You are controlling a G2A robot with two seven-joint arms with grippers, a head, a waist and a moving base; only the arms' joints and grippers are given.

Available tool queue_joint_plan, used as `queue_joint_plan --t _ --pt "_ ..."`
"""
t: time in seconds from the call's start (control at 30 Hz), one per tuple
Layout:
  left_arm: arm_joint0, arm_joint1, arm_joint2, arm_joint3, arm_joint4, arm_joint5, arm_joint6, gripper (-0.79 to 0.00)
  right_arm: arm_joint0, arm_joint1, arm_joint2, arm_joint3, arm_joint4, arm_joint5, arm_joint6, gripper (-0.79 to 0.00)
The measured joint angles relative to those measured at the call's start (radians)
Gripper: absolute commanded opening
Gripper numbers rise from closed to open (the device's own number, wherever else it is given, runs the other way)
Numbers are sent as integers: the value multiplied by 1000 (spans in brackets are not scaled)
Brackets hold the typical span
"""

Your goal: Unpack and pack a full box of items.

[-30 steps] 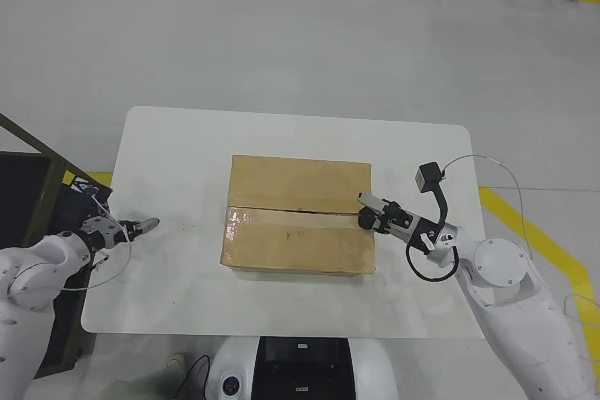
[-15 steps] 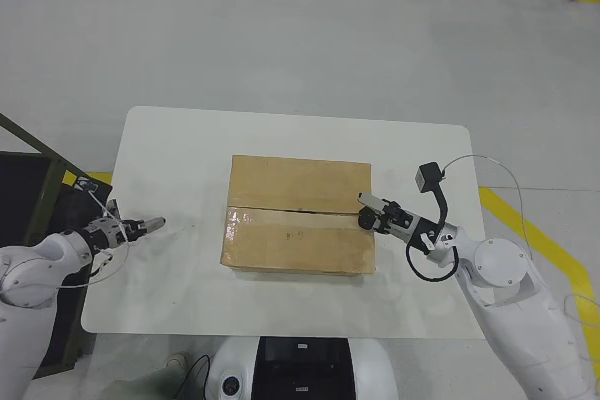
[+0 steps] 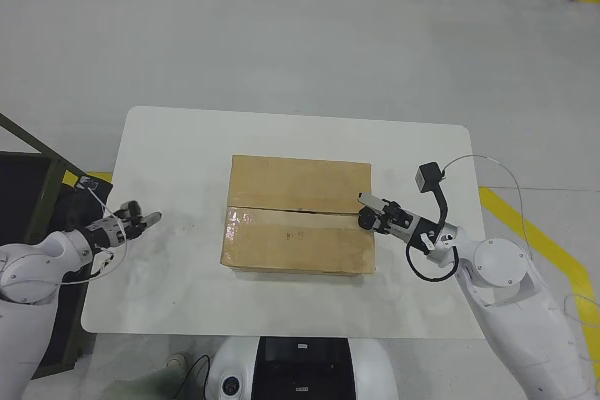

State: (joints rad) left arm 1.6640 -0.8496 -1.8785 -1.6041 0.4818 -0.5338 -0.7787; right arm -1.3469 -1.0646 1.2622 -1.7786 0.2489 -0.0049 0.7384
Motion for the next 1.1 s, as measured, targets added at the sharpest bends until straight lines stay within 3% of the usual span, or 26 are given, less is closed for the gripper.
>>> queue_joint_plan --t 0.53,0.77,0.9,0.97,1.1 --pt "-12 5 12 15 -58 -1 -17 -554 0 0 0 0 0 0 0 0" --pt "-17 6 15 23 -89 6 -28 -585 0 0 0 0 0 0 0 0" --pt "-19 7 16 29 -107 8 -33 -680 0 0 0 0 0 0 0 0" --pt "-21 8 17 31 -114 8 -36 -779 0 0 0 0 0 0 0 0" --pt "-26 10 18 34 -123 5 -40 -785 0 0 0 0 0 0 0 0"
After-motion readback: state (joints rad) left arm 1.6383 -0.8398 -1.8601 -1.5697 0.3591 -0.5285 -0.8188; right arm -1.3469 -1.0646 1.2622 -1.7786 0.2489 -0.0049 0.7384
